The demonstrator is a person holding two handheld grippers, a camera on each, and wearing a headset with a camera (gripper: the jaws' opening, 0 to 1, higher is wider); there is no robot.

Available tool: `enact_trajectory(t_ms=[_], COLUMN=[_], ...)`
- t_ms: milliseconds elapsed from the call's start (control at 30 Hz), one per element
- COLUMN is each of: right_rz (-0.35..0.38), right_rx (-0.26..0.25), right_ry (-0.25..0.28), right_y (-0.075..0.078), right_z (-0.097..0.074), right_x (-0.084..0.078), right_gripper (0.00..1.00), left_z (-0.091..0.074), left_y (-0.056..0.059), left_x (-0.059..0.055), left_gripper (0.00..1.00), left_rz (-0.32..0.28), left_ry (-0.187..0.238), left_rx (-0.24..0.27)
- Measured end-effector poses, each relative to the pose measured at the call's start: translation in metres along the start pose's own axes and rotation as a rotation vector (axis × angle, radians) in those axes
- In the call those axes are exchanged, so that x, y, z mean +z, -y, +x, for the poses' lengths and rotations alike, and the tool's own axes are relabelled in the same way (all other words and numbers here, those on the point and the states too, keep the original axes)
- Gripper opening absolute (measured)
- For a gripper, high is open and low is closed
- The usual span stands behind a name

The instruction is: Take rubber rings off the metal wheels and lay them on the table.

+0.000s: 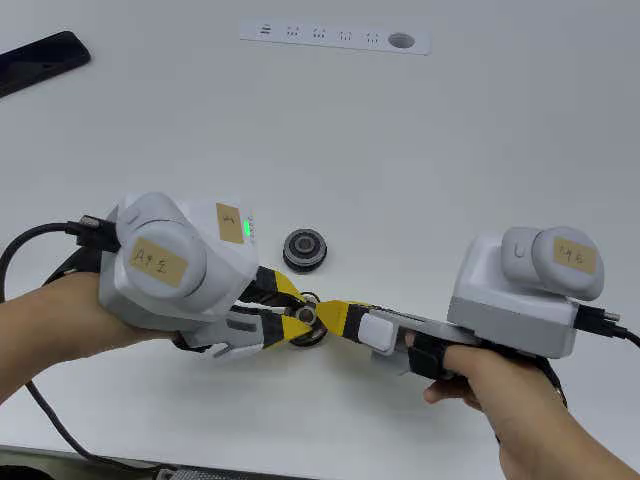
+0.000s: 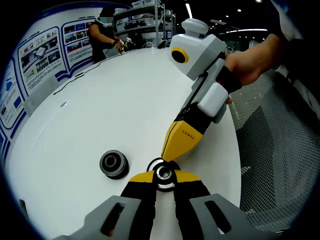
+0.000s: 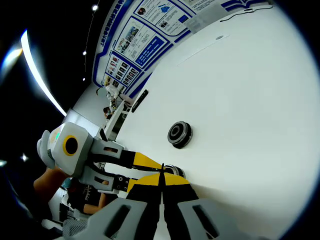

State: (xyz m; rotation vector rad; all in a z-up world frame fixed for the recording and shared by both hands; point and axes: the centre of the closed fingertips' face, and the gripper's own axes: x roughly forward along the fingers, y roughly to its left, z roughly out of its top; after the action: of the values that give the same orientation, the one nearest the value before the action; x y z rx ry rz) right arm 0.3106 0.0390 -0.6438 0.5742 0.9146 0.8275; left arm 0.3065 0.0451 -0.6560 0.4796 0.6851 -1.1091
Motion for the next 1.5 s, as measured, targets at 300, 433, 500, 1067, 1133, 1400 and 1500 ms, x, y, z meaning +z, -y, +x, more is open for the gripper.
enact_trajectory(t_ms=[300, 433, 500, 1067, 1133, 1400, 1500], right_rz=[0.019, 0.03, 0.03, 0.142, 0.156, 0.243, 0.297], right_rx=[0.004, 0.008, 0.016, 0.035, 0.019, -0.056, -0.075], right_ry=[0.01, 0.009, 0.009, 0.111, 0.135, 0.194, 0.221], right_y=[-0.002, -0.003, -0.005, -0.003, 0.004, 0.038, 0.049], right_z=[-0.001, -0.002, -0.003, -0.022, -0.027, -0.044, -0.048], right_x=[0.0, 0.0, 0.0, 0.024, 0.029, 0.037, 0.037], right_gripper=[0.02, 0.02, 0.02, 0.02, 0.02, 0.02, 0.02], left_z=[0.0, -0.004, -0.009, -0.029, -0.028, -0.021, -0.017], left_y=[0.002, 0.005, 0.006, -0.007, -0.009, -0.013, -0.012], left_x=[0.001, 0.0, 0.004, 0.018, 0.018, 0.017, 0.016], left_gripper=[0.14, 0.15, 0.15, 0.23, 0.23, 0.22, 0.22], left_rz=[0.036, 0.062, 0.063, 0.073, 0.072, 0.082, 0.078], left_ry=[-0.036, -0.062, -0.054, -0.008, -0.01, -0.019, -0.024], left_rx=[0.022, 0.021, 0.019, 0.061, 0.062, 0.053, 0.049])
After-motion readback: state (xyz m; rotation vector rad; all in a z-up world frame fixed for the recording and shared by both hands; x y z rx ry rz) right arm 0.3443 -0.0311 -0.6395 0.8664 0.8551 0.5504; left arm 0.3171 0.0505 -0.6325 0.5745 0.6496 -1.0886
